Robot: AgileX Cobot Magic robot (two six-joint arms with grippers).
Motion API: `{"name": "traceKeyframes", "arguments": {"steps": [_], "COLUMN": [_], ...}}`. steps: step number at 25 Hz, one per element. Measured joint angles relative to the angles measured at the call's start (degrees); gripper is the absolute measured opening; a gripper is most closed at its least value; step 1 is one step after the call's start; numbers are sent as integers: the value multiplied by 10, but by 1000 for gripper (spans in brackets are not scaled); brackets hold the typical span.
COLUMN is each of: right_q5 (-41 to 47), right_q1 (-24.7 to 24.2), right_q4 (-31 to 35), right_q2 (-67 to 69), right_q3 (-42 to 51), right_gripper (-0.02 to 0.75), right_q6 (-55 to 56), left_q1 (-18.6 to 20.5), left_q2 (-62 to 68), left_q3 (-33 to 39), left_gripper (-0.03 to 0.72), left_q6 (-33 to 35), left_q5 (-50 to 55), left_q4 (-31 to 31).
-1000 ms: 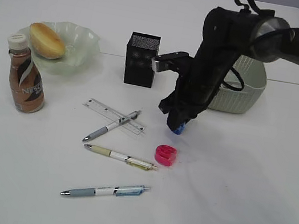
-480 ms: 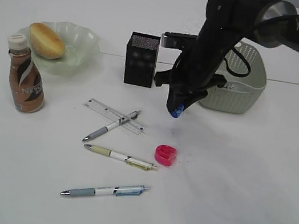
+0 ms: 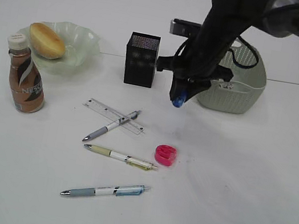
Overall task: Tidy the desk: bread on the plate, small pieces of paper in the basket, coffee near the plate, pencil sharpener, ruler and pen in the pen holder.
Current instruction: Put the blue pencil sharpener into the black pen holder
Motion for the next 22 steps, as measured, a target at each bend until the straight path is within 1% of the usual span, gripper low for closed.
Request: {"name": "traceKeyframes", "arguments": {"steps": [4, 9, 12, 17, 22], "right_q5": [2, -4, -77, -229, -338], "right_q1": [1, 1, 1, 1, 1], "right_q4": [-20, -26, -27, -27, -25], "right_q2": [-38, -78, -82, -75, -62], "right_q3": [0, 0, 0, 0, 0], "right_gripper": [185, 185, 185, 185, 185], "right_q6": [1, 2, -5, -29, -48], "left_q1": [0, 0, 0, 0, 0], "left_q2": [0, 0, 0, 0, 0], "left_q3": [0, 0, 0, 0, 0], "left_gripper": [307, 307, 307, 307, 307], "left_q6": [0, 0, 0, 0, 0], "left_q5": [0, 0, 0, 0, 0], "left_q4": [-1, -1, -1, -1, -1]}}
